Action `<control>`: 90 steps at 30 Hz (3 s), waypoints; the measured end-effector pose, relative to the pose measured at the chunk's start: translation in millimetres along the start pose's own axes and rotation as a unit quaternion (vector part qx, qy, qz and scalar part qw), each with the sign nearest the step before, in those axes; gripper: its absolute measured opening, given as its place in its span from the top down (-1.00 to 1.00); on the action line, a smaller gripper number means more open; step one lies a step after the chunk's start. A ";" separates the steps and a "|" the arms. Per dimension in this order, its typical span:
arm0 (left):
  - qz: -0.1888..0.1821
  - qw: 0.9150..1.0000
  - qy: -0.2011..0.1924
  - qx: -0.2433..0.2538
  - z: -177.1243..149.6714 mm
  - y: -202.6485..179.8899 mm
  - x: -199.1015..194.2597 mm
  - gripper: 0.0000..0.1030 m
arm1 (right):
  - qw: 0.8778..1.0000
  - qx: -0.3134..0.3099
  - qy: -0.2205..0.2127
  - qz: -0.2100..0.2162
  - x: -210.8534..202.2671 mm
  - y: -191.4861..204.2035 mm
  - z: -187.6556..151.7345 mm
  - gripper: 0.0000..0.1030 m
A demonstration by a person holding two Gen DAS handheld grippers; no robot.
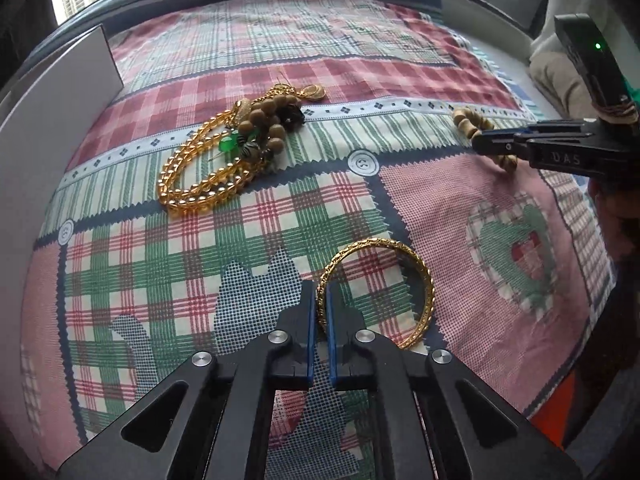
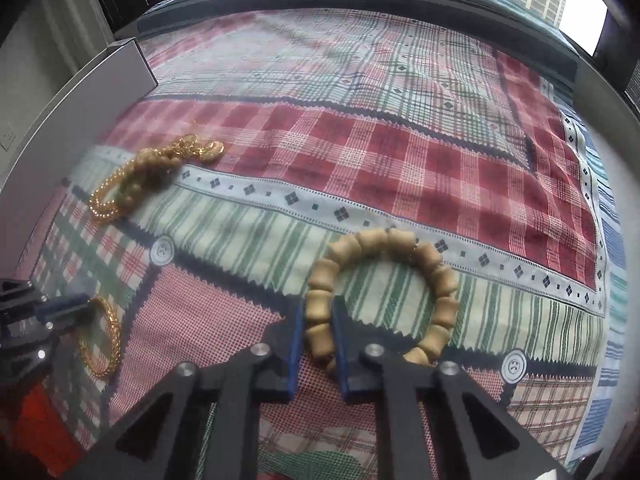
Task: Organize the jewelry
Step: 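Carry the gold bangle and wooden bracelet into the white box and release both, then move both grippers back over the gold bead strand on the bed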
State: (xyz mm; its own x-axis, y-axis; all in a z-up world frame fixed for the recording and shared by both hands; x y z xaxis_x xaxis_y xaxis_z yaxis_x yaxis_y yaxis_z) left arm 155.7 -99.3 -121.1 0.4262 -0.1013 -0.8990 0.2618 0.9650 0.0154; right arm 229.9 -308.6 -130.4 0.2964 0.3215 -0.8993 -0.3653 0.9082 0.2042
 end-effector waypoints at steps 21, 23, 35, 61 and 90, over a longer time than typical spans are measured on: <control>0.041 0.987 -0.081 -0.131 -41.1 168.7 -154.5 0.95 | 0.965 0.025 -0.119 0.233 -98.1 132.6 33.7 0.72; 0.049 0.983 -0.088 -0.153 -45.5 197.2 -171.5 0.95 | 0.960 0.011 -0.122 0.253 -99.0 155.5 49.3 0.72; 0.111 0.942 -0.094 -0.304 -8.8 348.4 -167.2 0.95 | 0.947 -0.075 -0.143 0.280 -74.5 307.9 185.7 0.72; 0.148 0.929 -0.073 -0.332 7.4 368.6 -110.2 -0.40 | 0.959 -0.143 -0.138 0.203 14.5 373.8 242.1 0.10; 0.055 0.992 -0.049 -0.098 -48.0 72.2 -46.5 -0.61 | 0.993 0.019 -0.115 0.031 -49.2 144.3 -53.8 -0.02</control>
State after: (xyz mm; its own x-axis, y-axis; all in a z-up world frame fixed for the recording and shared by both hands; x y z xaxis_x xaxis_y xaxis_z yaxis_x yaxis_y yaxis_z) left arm 113.2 -13.3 -99.2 0.5270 -0.0065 -0.8499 0.0390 0.9991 0.0166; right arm 115.1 -207.8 -77.5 0.4699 0.4262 -0.7730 -0.3574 0.8926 0.2749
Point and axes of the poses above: each gripper's, at about its wrist camera, not at the fingertips, and x roughly the way its jaws point, y to its left, z to its top, the point moved 1 cm from there along x, roughly the way its jaws point, and after that the axes turned 9 degrees about z, right-handed, at the moved point
